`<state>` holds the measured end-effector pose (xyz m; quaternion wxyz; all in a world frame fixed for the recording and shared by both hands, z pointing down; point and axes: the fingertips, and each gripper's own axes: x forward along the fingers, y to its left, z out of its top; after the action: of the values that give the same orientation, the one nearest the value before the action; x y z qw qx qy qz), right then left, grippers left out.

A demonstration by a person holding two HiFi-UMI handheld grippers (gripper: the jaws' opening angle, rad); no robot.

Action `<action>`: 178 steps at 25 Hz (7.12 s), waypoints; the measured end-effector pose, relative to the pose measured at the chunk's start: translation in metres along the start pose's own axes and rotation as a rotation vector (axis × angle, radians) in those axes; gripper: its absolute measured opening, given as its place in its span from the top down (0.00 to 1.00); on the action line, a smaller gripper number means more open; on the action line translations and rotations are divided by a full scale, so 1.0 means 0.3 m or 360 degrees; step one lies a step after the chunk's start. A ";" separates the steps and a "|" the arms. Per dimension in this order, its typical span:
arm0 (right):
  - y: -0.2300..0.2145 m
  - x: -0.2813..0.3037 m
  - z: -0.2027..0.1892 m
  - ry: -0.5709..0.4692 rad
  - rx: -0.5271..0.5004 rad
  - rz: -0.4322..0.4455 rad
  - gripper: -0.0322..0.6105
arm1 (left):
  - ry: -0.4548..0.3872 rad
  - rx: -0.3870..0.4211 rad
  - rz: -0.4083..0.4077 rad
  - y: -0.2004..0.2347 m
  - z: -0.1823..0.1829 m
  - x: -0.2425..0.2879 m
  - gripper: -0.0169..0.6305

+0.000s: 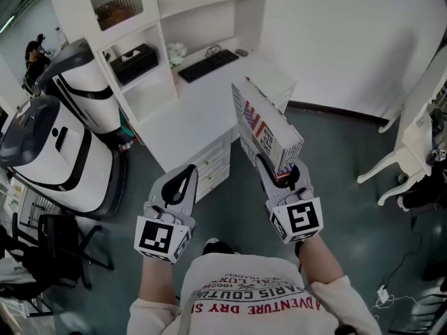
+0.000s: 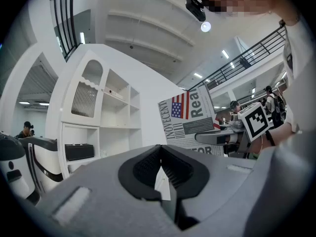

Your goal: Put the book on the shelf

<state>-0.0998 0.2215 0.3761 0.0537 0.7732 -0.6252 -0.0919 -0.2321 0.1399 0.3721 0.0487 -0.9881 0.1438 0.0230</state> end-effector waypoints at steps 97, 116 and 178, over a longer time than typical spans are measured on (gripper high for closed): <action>-0.425 2.420 0.501 -0.0362 -0.0169 0.0753 0.70 | 0.0053 0.0244 0.1194 1.103 0.170 1.114 0.97; -0.276 2.658 0.491 -0.0208 -0.0209 0.0723 0.67 | 0.0116 0.0221 0.1202 1.245 0.101 1.111 0.97; -0.540 1.870 -0.013 -0.0329 0.0019 0.1025 0.95 | 0.0089 0.0087 0.1040 1.082 0.018 1.174 0.97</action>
<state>0.1690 -0.2921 0.3060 0.0119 0.5228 -0.8400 -0.1444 0.0119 -0.2684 0.3167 0.0614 -0.8883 0.4552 0.0065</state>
